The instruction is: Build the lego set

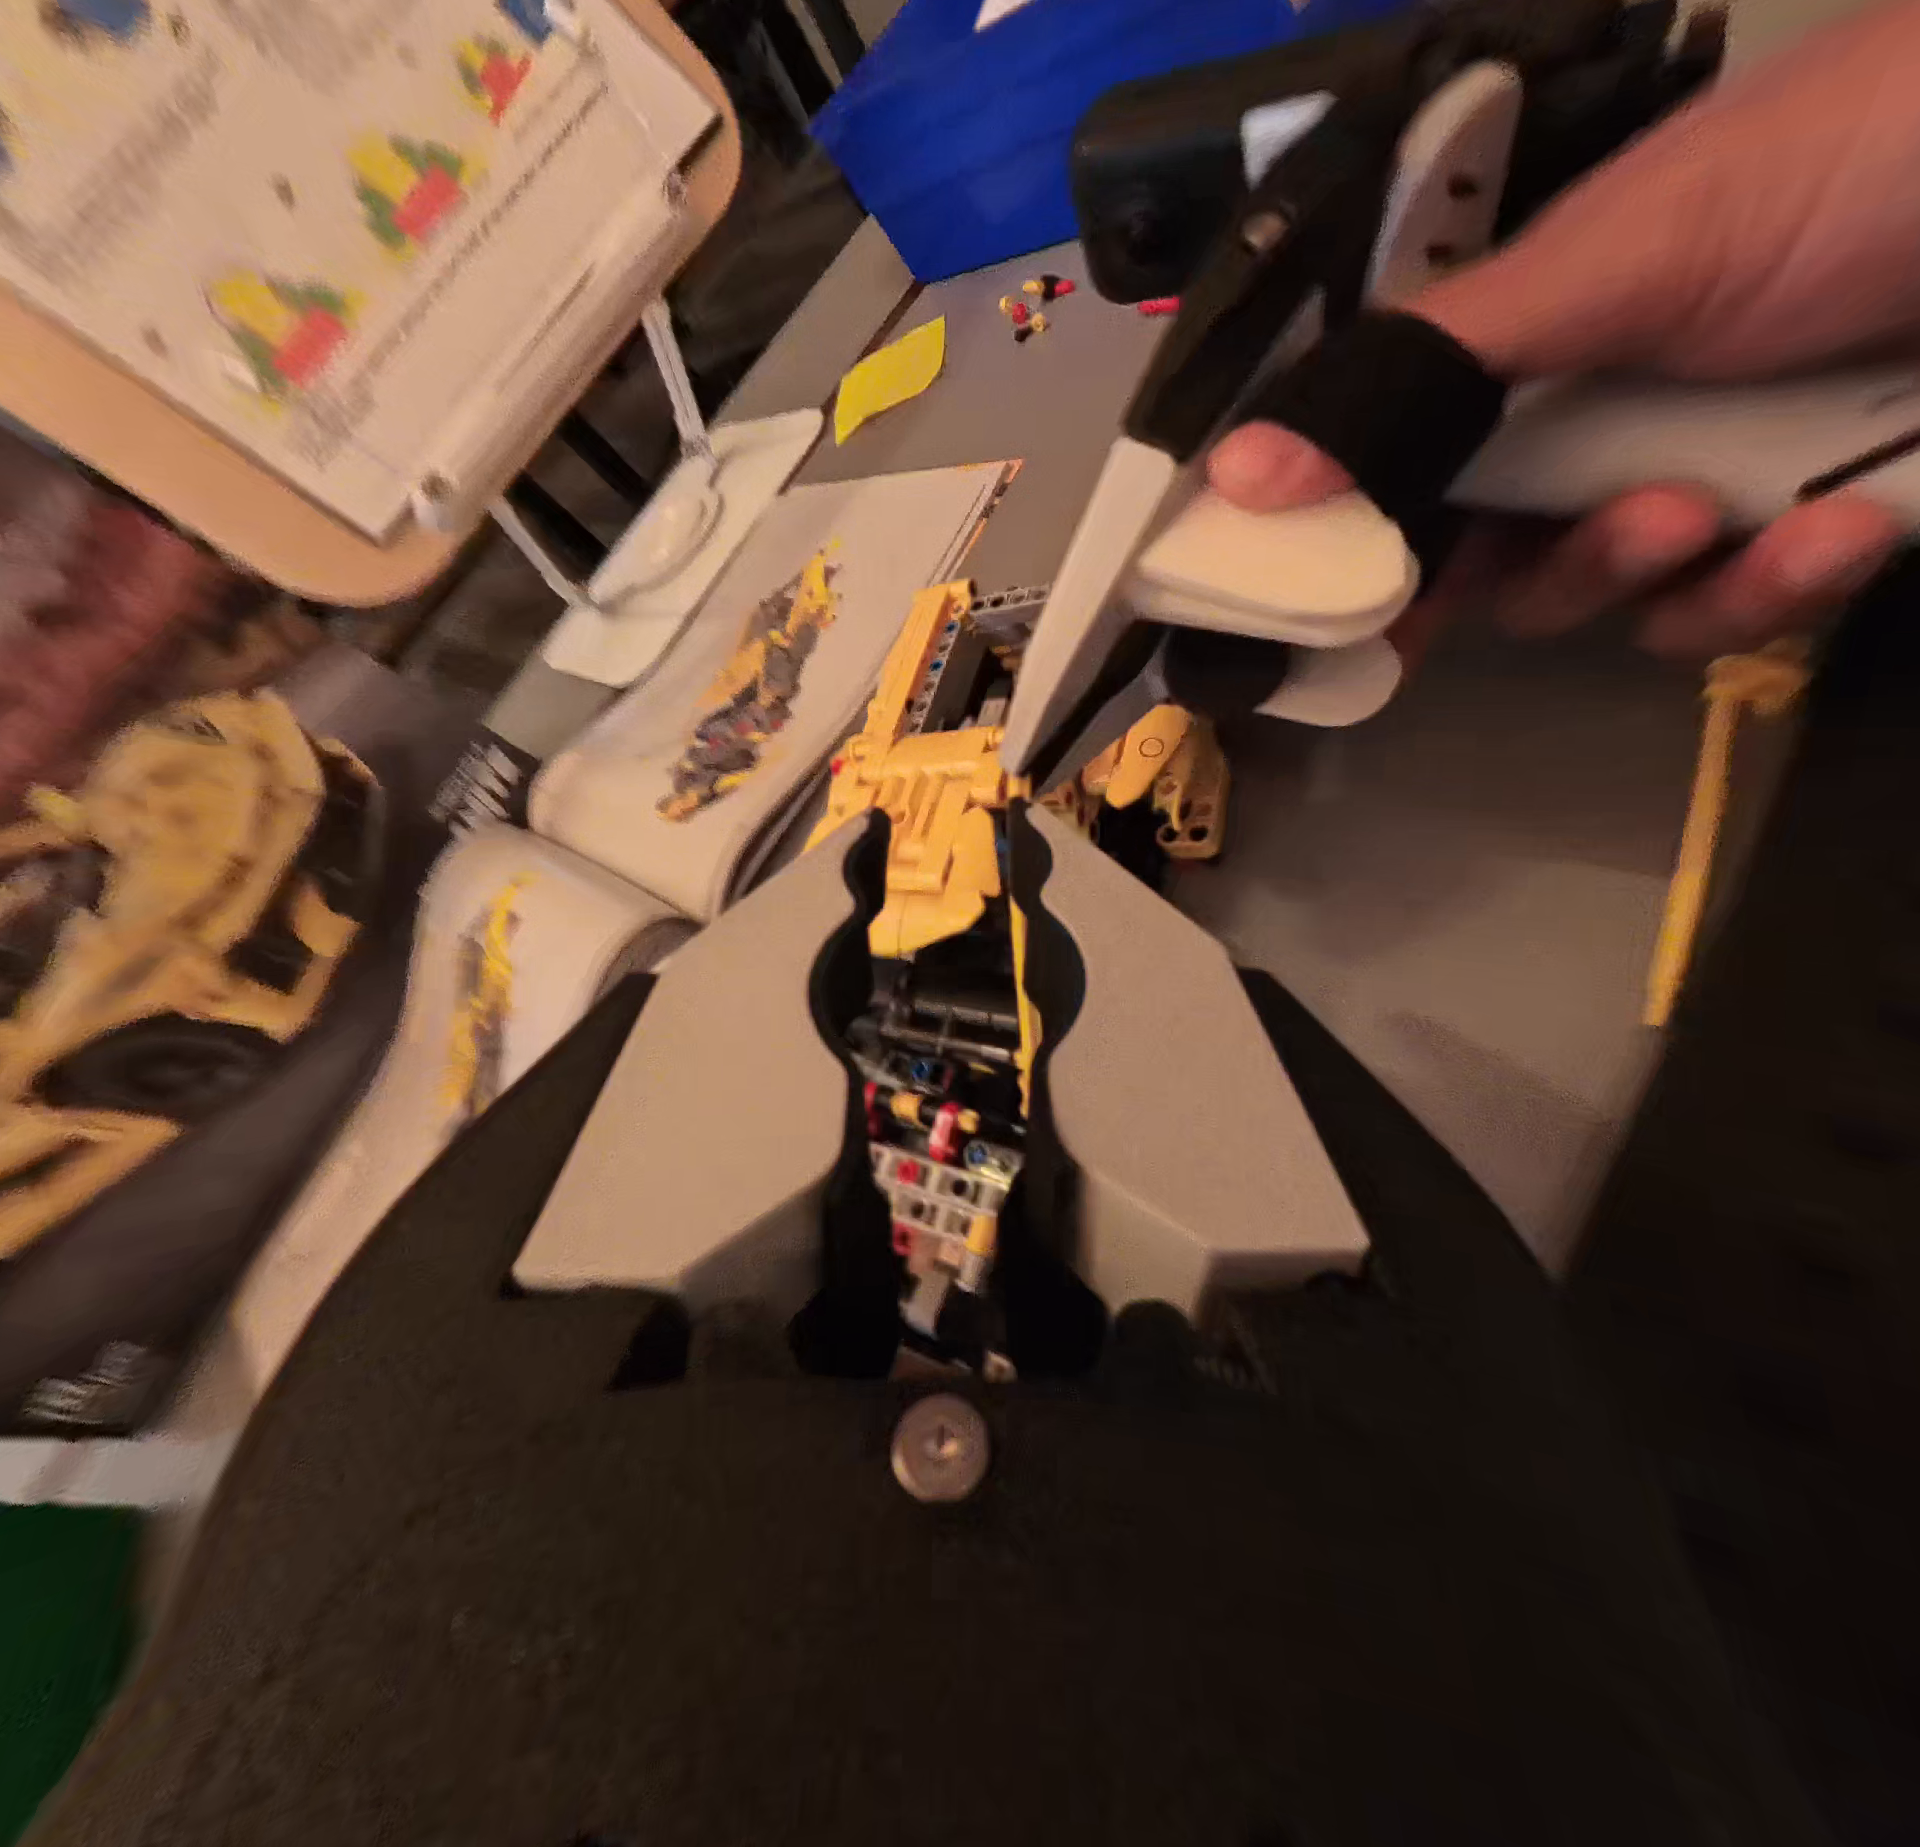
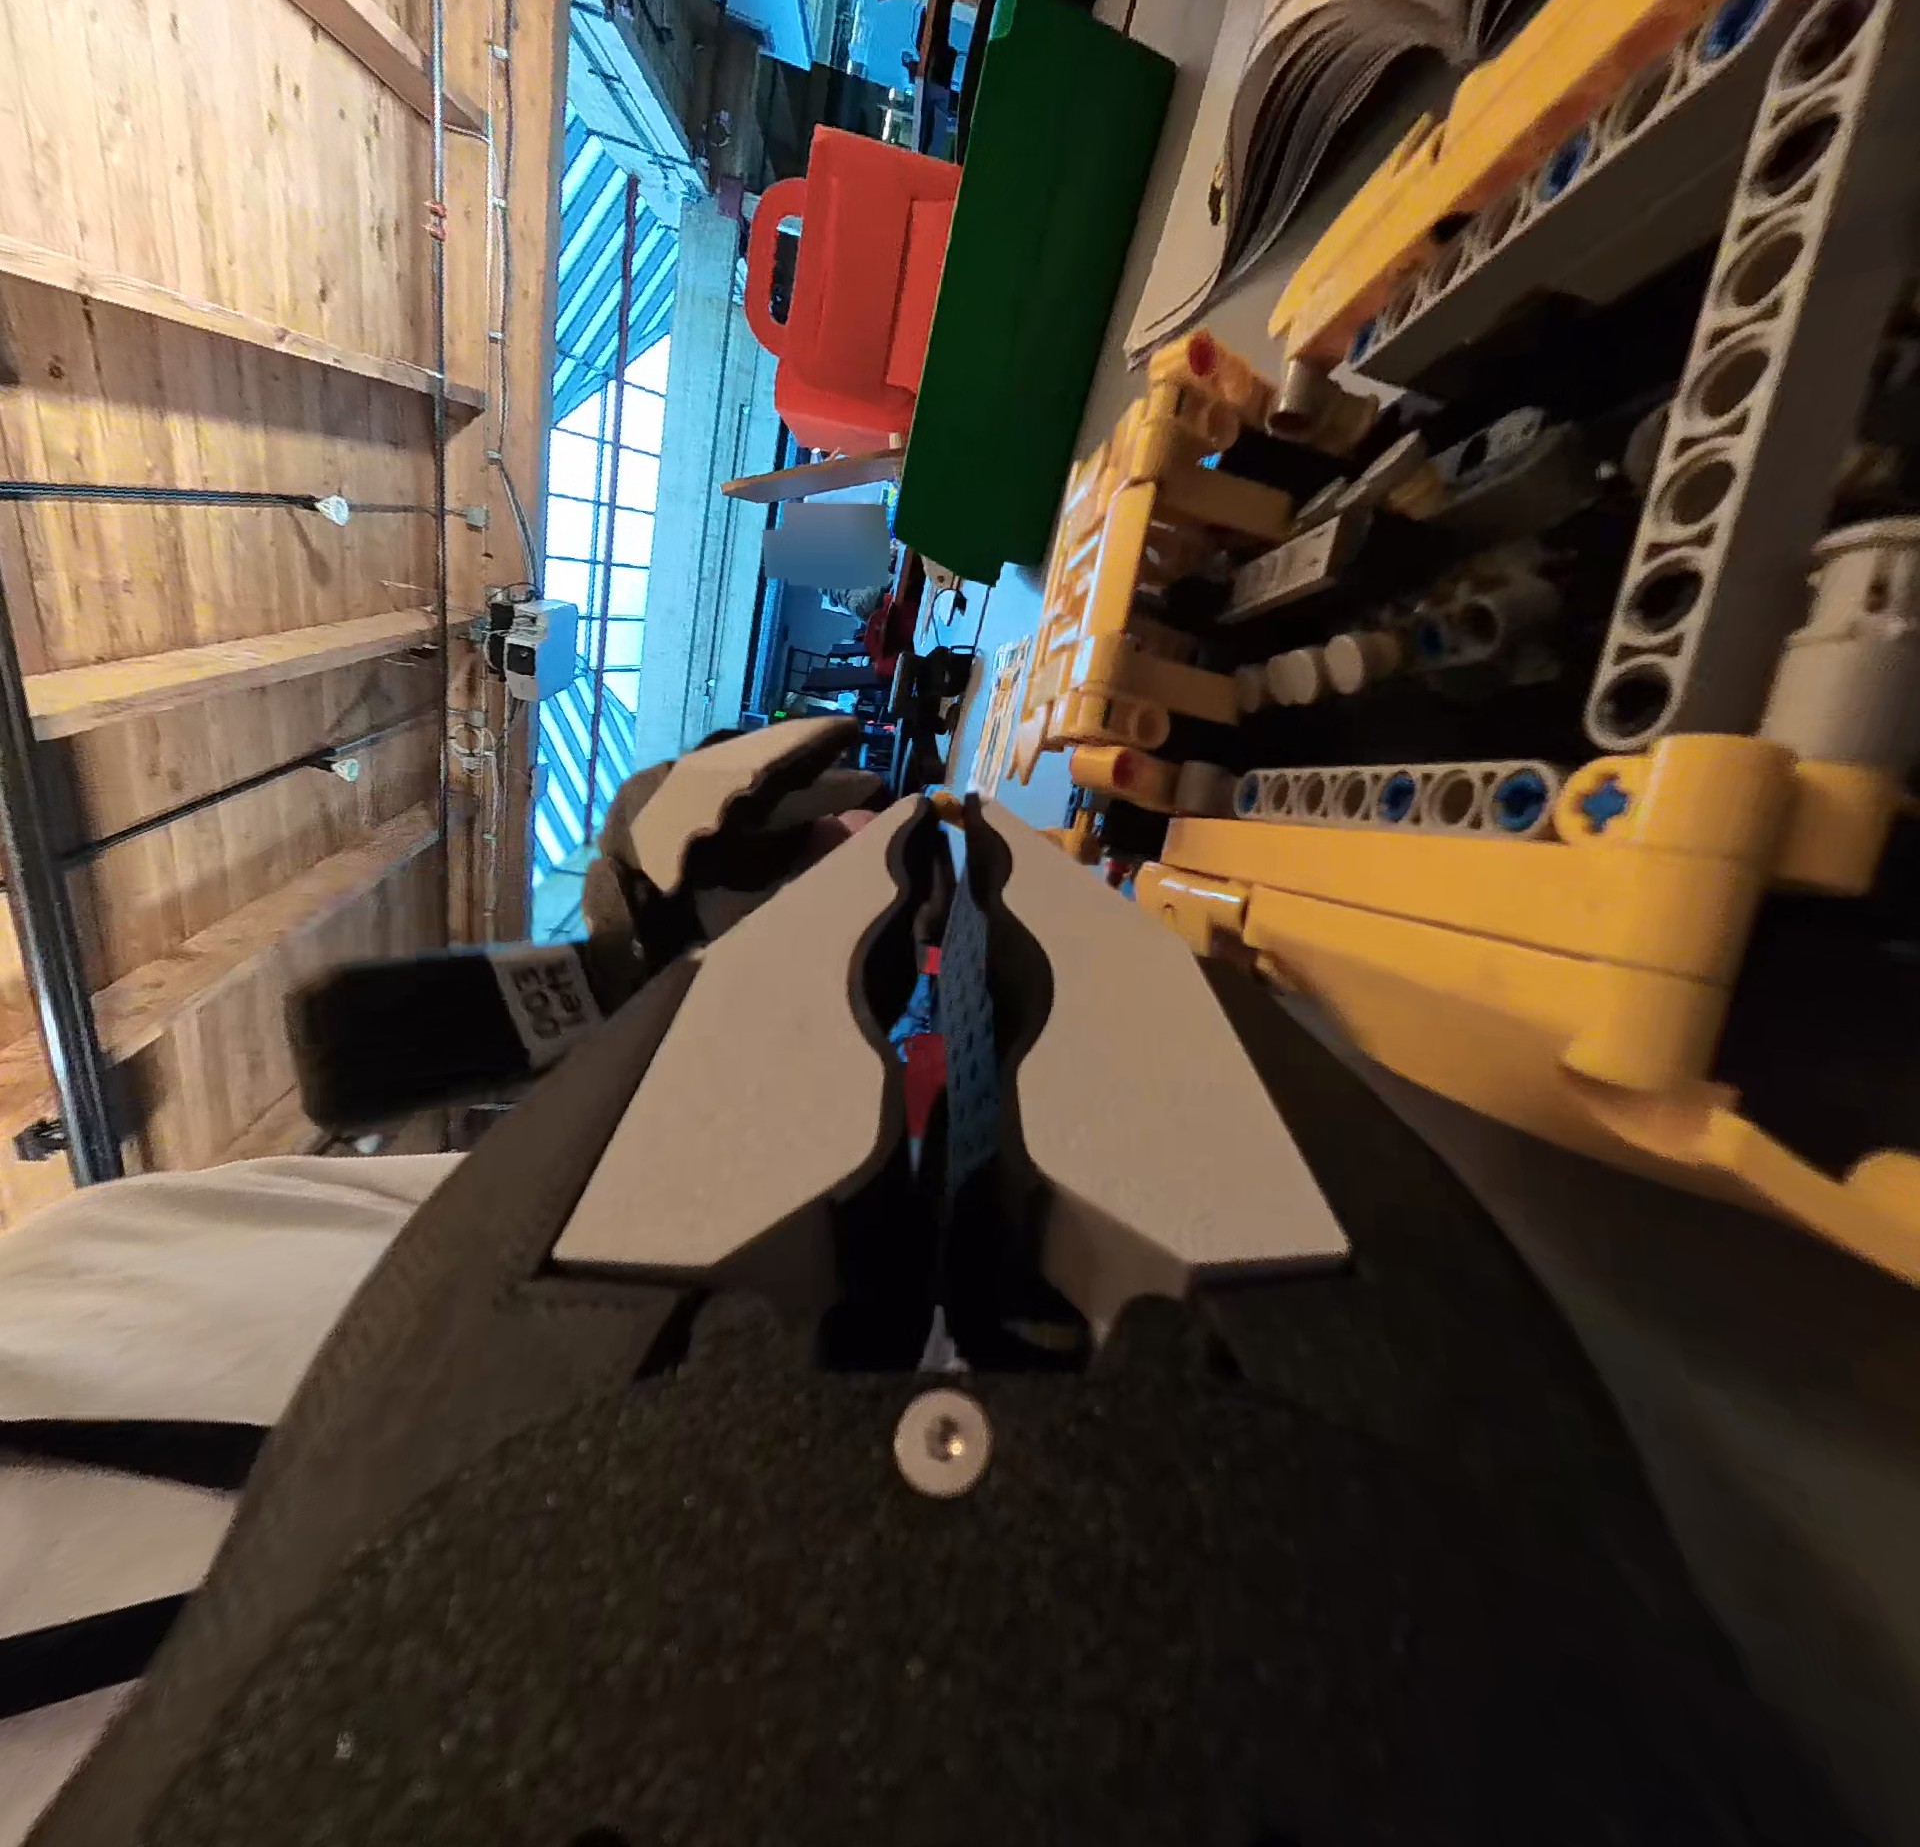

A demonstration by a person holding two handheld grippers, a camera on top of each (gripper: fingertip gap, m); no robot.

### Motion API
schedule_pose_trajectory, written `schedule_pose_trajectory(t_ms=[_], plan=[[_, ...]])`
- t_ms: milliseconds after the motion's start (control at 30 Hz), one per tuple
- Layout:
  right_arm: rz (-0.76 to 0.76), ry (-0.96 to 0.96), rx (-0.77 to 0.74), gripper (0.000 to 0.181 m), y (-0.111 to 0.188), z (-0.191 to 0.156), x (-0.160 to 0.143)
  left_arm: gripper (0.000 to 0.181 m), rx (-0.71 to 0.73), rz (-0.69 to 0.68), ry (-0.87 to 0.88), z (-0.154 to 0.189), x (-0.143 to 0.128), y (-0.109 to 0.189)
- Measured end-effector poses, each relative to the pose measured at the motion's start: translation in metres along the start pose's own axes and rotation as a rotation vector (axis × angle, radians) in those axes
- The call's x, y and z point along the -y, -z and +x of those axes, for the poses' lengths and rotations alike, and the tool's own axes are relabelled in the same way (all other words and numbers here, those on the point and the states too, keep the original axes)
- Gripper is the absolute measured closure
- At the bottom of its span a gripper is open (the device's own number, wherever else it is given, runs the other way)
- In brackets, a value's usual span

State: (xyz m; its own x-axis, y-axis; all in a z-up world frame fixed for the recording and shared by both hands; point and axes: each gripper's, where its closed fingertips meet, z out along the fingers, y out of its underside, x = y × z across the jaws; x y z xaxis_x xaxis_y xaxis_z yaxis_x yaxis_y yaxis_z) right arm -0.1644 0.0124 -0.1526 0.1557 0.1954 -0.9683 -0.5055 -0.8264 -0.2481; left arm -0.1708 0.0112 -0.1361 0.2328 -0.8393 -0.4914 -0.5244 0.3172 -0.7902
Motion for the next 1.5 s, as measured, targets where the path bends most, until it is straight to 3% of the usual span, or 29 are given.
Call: schedule_pose_trajectory(t_ms=[167, 267, 567, 767, 867, 1233, 1367, 1500], plan=[[-0.012, -0.055, 0.025, 0.177, -0.001, -0.002, 0.001, 0.16, 0.071, 0.029, -0.24, 0.008, -0.001, -0.018], [-0.031, -0.06, 0.026, 0.177, 0.0, 0.0, 0.001, 0.175, 0.027, 0.044, -0.226, 0.015, -0.004, -0.021], [-0.143, 0.232, 0.011, 0.162, 0.019, -0.012, 0.01, 0.178, 0.016, 0.113, -0.159, 0.017, -0.001, -0.016], [-0.24, 0.263, -0.022, 0.168, 0.01, -0.011, 0.002, 0.178, 0.01, 0.119, -0.153, 0.015, -0.001, -0.016], [-0.257, 0.266, -0.044, 0.18, 0.008, -0.007, -0.001, 0.178, 0.012, 0.122, -0.154, 0.014, -0.001, -0.016], [-0.25, 0.276, -0.018, 0.179, 0.005, -0.012, -0.001, 0.178, 0.046, 0.114, -0.187, 0.013, 0.0, -0.013], [-0.229, 0.262, 0.016, 0.17, 0.006, -0.019, 0.001, 0.178, 0.038, 0.109, -0.186, 0.015, 0.0, -0.011], [-0.23, 0.288, -0.018, 0.18, 0.008, -0.016, 0.002, 0.178, 0.039, 0.101, -0.188, 0.015, 0.0, -0.011]])
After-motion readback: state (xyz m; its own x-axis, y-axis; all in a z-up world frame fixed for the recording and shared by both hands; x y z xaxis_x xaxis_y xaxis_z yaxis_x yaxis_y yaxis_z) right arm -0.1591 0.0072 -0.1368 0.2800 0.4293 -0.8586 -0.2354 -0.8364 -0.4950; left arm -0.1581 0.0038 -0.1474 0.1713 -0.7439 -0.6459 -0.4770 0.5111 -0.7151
